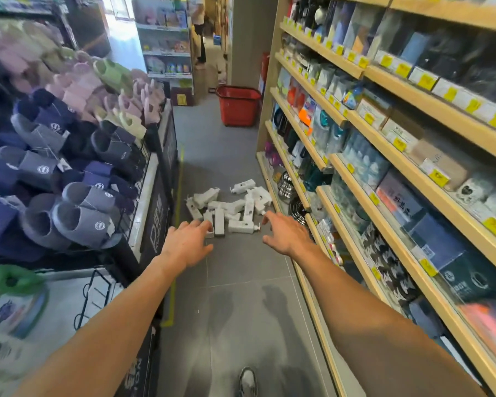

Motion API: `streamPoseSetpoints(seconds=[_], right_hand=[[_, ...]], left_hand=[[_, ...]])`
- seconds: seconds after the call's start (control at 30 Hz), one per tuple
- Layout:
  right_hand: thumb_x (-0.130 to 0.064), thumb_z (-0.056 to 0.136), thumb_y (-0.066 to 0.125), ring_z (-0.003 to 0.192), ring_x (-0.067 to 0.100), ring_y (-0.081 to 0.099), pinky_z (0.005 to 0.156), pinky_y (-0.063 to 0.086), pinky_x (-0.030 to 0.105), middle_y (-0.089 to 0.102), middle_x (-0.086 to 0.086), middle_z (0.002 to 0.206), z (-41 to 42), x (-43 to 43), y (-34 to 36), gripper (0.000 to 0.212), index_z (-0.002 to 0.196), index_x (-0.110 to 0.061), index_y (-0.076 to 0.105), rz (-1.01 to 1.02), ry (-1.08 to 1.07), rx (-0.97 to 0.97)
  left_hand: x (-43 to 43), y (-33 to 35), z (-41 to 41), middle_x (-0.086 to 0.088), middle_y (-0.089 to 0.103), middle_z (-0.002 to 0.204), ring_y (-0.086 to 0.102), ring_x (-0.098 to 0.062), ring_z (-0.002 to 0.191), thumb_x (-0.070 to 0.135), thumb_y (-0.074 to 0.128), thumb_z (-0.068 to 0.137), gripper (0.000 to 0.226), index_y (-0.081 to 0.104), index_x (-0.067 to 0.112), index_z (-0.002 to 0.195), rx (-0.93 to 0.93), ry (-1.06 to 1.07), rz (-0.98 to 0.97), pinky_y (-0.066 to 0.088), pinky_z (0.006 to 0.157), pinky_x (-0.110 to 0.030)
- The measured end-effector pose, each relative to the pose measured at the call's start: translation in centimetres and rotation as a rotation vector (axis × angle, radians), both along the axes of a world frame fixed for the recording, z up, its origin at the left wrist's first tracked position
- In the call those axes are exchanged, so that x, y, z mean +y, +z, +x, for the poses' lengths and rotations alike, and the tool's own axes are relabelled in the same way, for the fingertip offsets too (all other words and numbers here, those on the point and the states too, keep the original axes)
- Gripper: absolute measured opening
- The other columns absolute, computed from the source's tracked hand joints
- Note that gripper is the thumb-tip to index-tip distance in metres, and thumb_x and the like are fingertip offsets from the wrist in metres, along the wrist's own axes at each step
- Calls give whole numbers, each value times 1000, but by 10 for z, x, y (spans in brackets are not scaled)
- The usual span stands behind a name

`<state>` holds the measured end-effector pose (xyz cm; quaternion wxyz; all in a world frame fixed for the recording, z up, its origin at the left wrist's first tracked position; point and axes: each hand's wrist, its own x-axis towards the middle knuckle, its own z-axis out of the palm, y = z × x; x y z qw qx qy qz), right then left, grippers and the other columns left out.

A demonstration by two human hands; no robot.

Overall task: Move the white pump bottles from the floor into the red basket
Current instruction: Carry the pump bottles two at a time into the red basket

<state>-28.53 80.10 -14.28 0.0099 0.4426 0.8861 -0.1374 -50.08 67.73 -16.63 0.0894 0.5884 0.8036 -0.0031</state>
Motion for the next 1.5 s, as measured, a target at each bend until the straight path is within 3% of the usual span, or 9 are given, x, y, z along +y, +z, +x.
streamPoseSetpoints(seconds=[0.6, 0.9, 1.0, 1.17, 1.5], right_hand=[[-32, 92, 68, 111, 28, 58, 94, 48, 43, 63, 2, 122, -86, 174, -26, 33, 122, -25, 56, -98, 50, 12], [-31, 91, 70, 116, 25, 55, 99, 46, 46, 60, 1, 127, -150, 230, -30, 36, 123, -28, 54, -79, 36, -31], [-30, 91, 69, 115, 25, 55, 94, 44, 42, 59, -1, 125, -164, 252, -26, 31, 118, -33, 54, -63, 4, -25], [-32, 93, 67, 118, 26, 54, 93, 44, 40, 57, 1, 129, -183, 290, -21, 39, 128, -26, 50, -36, -8, -54], [-32, 94, 67, 118, 27, 54, 91, 44, 41, 56, 1, 132, -225, 393, -49, 41, 129, -27, 48, -55, -15, -49]], left_hand=[[139, -15, -72, 0, 54, 134, 50, -27, 125, 48, 56, 95, 50, 44, 29, 140, -13, 85, -83, 42, 102, -50], [225, -10, -144, 0, 56, 133, 50, -28, 126, 48, 58, 94, 49, 45, 30, 138, -68, 61, 10, 41, 105, -51], [254, -10, -165, 0, 56, 135, 50, -27, 127, 49, 57, 94, 50, 45, 30, 139, -66, 39, 17, 41, 103, -50], [292, -18, -192, 1, 55, 135, 49, -27, 127, 53, 56, 94, 49, 45, 30, 136, -73, 39, -6, 41, 101, -48], [390, -30, -240, 0, 53, 137, 49, -27, 126, 48, 56, 95, 46, 45, 29, 136, -77, 62, -25, 41, 101, -48]])
